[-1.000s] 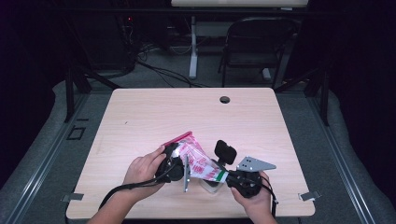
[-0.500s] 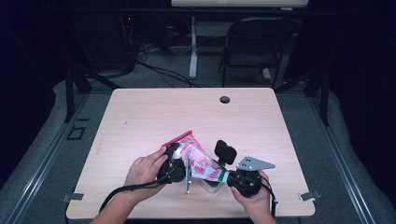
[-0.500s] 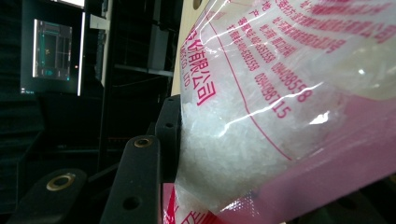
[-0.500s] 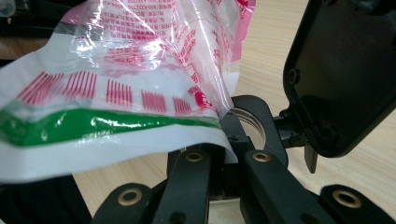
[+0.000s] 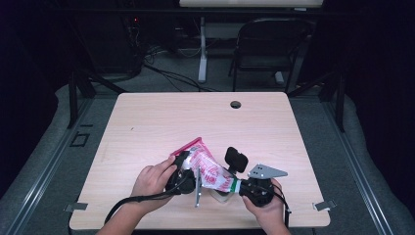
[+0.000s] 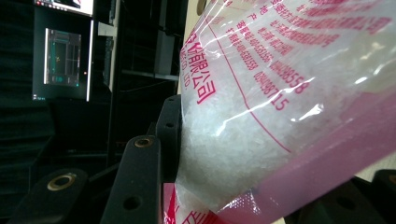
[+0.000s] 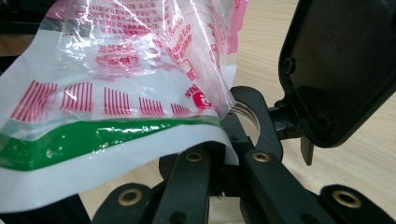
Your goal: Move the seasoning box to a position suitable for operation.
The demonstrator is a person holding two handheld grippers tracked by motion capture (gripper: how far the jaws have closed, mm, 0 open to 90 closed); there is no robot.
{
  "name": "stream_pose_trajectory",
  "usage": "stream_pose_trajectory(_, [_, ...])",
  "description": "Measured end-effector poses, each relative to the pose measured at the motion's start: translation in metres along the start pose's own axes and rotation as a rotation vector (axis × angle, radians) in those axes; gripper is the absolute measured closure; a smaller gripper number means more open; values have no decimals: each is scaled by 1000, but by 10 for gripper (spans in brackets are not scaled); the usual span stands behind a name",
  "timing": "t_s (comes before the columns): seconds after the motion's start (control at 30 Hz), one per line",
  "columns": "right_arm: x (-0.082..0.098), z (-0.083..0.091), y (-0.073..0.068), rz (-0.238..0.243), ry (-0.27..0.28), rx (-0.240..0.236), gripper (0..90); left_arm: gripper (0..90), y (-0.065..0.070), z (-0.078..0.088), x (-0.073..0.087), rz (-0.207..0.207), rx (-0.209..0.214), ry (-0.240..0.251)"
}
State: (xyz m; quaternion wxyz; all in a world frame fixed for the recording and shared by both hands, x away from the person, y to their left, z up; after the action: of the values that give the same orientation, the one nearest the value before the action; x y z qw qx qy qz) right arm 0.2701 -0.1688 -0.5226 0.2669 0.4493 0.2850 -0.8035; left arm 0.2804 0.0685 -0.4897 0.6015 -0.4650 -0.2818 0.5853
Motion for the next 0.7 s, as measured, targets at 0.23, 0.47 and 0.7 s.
stream_pose_trajectory(0.23, [2, 3, -2, 7, -10, 8, 900, 637, 3, 2, 0, 7, -1, 22])
stream_pose_trajectory(0.47, [4, 5, -3, 1, -12, 15, 900, 638, 4, 2, -1, -7, -7, 32])
stream_pose_trajectory(0.7, [6, 5, -3, -4, -9, 17, 900, 638, 4, 3, -4, -22, -11, 38])
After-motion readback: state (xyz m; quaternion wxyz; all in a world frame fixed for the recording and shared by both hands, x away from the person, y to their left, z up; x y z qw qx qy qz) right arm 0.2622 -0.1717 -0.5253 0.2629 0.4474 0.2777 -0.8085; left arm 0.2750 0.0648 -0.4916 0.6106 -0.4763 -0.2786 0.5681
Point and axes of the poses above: each handheld gripper's, and its own axes: z roughly backward along the jaws, x roughly out of its underside, y roughly to its right, the point moved 1 cm from there along -z, roughly forward along the jaws, and after that the axes turned 3 degrees about y, right-handed, at the moved point
